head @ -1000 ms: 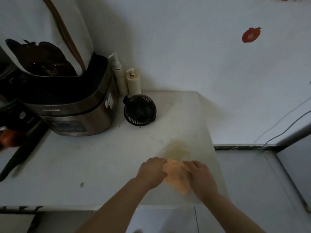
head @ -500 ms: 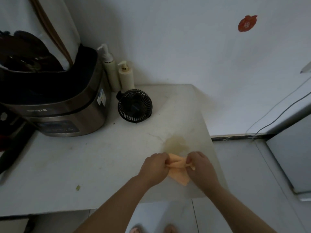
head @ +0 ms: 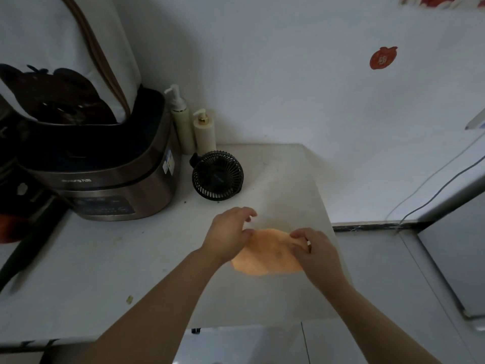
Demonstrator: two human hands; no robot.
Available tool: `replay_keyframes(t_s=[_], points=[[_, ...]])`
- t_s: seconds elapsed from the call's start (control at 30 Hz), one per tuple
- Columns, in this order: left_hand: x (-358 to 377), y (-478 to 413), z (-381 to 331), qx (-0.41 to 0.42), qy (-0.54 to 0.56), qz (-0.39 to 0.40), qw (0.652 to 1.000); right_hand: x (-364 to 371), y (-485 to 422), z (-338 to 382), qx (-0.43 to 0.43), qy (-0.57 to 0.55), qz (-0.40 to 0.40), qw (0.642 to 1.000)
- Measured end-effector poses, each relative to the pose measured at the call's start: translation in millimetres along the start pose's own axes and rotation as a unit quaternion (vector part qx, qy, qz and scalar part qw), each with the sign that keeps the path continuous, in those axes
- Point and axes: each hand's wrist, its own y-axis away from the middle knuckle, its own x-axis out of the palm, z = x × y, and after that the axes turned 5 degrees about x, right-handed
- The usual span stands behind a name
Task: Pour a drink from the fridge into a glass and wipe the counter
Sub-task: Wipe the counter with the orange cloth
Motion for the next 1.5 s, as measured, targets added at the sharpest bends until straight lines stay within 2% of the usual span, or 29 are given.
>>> replay_keyframes(t_s=[0.1,0.17,0.23,0.3,0.4,0.47,0.53,0.57,0.63,0.77,0.8,0.83,0.87,0.9,1.0,1.1,1.13,1.23,1.3,1.33,1.5], points=[[18,3,6,-0.01,-0.04,0.007,0.999,7,-4,-14,0.074,0.108,0.038,0.991],[37,13,10,0.003,-0.071,0.042,0.997,14,1,-21,0.052,0.171,0.05,0.983],[60,26,15,0.028,-0.102,0.046,0.993,25,5,-27,-0.005,0.176,0.056,0.983],[83,34,20,0.042,-0.083,0.053,0.994,39,6,-31,-0.029,0.166,0.07,0.983],[100,39,16,0.03,-0.085,0.106,0.99,55,3,-33,-0.034,0.169,0.089,0.981],[114,39,13,0.037,-0.125,0.1,0.986,65,1,-37,-0.029,0.212,0.09,0.973],[121,37,17,0.026,-0.129,0.129,0.983,74,-2,-40,-0.002,0.249,0.087,0.965],[125,34,22,0.025,-0.131,0.113,0.985,78,-3,-41,0.01,0.26,0.087,0.962],[128,24,28,0.029,-0.144,0.081,0.986,83,-11,-43,0.019,0.268,0.081,0.96],[129,-7,33,0.005,-0.165,0.099,0.981,86,-38,-43,0.043,0.268,0.108,0.956],[124,-15,31,-0.009,-0.179,0.108,0.978,84,-47,-43,0.034,0.268,0.112,0.956],[121,-21,33,0.006,-0.194,0.059,0.979,82,-55,-41,0.023,0.264,0.116,0.957],[124,-26,37,0.018,-0.199,0.052,0.978,82,-63,-39,0.003,0.269,0.115,0.956],[120,-30,35,0.006,-0.191,0.064,0.98,82,-70,-37,-0.017,0.273,0.132,0.953],[109,-33,36,-0.031,-0.199,0.026,0.979,86,-79,-24,-0.046,0.264,0.149,0.952],[110,-17,50,-0.043,-0.201,0.046,0.977,96,-75,-12,-0.063,0.287,0.115,0.949],[110,-12,52,-0.053,-0.166,0.062,0.983,99,-71,-10,-0.058,0.282,0.109,0.951],[99,5,47,-0.069,-0.158,0.132,0.976,104,-52,-15,-0.116,0.283,0.083,0.949],[103,17,53,-0.05,-0.133,0.084,0.986,105,-40,-25,-0.149,0.278,0.07,0.946],[105,20,52,-0.054,-0.127,0.105,0.985,104,-34,-31,-0.159,0.284,0.062,0.943],[126,21,35,-0.011,-0.137,0.162,0.977,85,-17,-57,-0.119,0.272,0.064,0.953]])
